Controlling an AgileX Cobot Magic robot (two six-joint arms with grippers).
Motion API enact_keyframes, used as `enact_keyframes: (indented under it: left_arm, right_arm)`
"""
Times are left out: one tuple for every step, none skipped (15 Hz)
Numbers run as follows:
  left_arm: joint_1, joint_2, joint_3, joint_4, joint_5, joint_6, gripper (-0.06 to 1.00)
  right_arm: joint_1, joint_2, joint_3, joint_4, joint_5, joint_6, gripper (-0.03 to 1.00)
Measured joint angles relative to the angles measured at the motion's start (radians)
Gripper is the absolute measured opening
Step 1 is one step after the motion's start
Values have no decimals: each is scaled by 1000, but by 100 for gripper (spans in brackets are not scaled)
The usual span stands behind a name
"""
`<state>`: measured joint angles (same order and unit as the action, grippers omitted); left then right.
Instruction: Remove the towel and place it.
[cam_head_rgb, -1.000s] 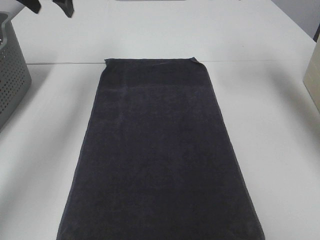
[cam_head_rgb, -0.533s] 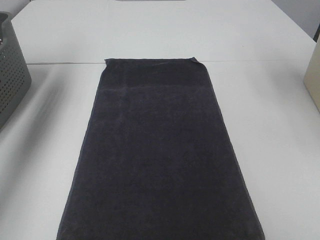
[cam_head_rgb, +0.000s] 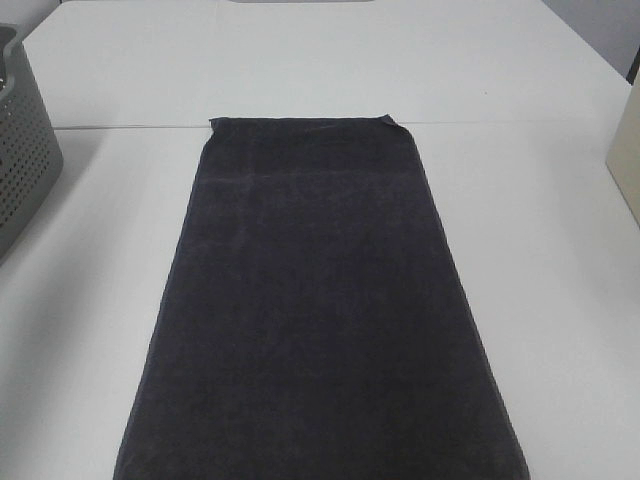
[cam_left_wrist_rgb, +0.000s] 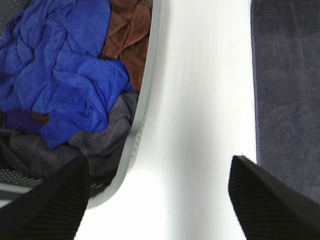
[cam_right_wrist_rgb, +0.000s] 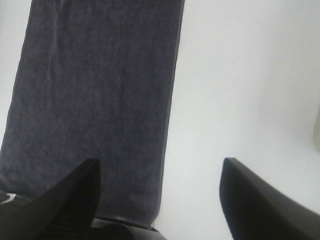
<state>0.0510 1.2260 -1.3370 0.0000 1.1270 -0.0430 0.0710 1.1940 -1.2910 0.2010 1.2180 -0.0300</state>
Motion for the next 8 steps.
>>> enact_keyframes:
  left_arm:
    - [0,-127,125,0,-3,-13,73]
    - [0,-171,163,0,-3,-17,73]
    - [0,-264,227,0,-2,-21,73]
    - [0,-354,286,7,-2,-23,73]
    - [0,-449,345,22,-2,-25,73]
    - [0,-554,398,47,-1,-27,73]
    - [0,-657,441,72,-1,-28,73]
    - [0,-739,479,85,0,-29,73]
  right_arm:
    - [0,-103,90,0,0,0,66]
    - [0,-195,164,-3,0,0,66]
    - [0,-295,232,-12,0,0,66]
    - [0,-381,299,-24,0,-7,66]
    - [0,-462,348,-35,1,-10,66]
    - [0,-545,391,-47,1,-10,66]
    - [0,-619,421,-58,2,-3,66]
    - [0,-679,444,-71,2,1,69]
